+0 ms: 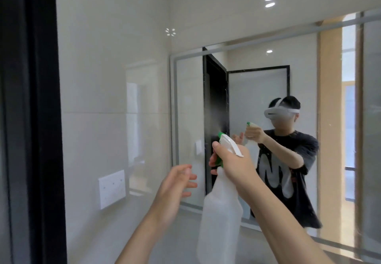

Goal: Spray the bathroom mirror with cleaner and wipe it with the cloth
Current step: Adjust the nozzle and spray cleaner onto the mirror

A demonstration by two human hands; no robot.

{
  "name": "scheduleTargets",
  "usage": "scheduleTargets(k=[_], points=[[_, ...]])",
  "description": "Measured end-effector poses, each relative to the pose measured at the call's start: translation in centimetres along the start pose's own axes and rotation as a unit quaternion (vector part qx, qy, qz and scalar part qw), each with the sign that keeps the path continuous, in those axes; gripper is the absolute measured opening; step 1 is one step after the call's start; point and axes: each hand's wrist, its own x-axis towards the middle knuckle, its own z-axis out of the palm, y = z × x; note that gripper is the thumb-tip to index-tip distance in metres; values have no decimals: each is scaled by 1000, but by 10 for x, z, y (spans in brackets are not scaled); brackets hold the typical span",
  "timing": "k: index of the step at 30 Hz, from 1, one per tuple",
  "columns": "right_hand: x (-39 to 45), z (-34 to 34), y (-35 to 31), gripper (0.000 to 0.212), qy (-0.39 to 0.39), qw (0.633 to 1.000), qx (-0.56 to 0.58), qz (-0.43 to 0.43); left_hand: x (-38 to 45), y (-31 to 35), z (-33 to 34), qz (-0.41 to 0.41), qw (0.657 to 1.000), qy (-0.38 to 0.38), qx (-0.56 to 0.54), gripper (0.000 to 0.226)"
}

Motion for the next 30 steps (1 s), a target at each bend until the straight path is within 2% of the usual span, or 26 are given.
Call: scheduleTargets(k=[3,9,13,18,22,30], points=[[3,2,0,42,30,998,-40,-22,6,19,-11,20,998,50,-44,28],[7,-1,-7,17,41,998,5,-41,12,38,-31,52,992,86,-70,27],[18,-6,-7,38,61,992,-76,-85,22,47,-44,76,988,114,-70,27],[22,-9,-8,43,69,983,-113,-129,39,57,-55,98,987,109,-63,25],[30,-8,-17,32,59,985,-101,-127,54,63,-60,108,987,96,-65,26],[44,10,-54,45,78,974,-153,-149,80,74,-70,120,988,67,-70,29]])
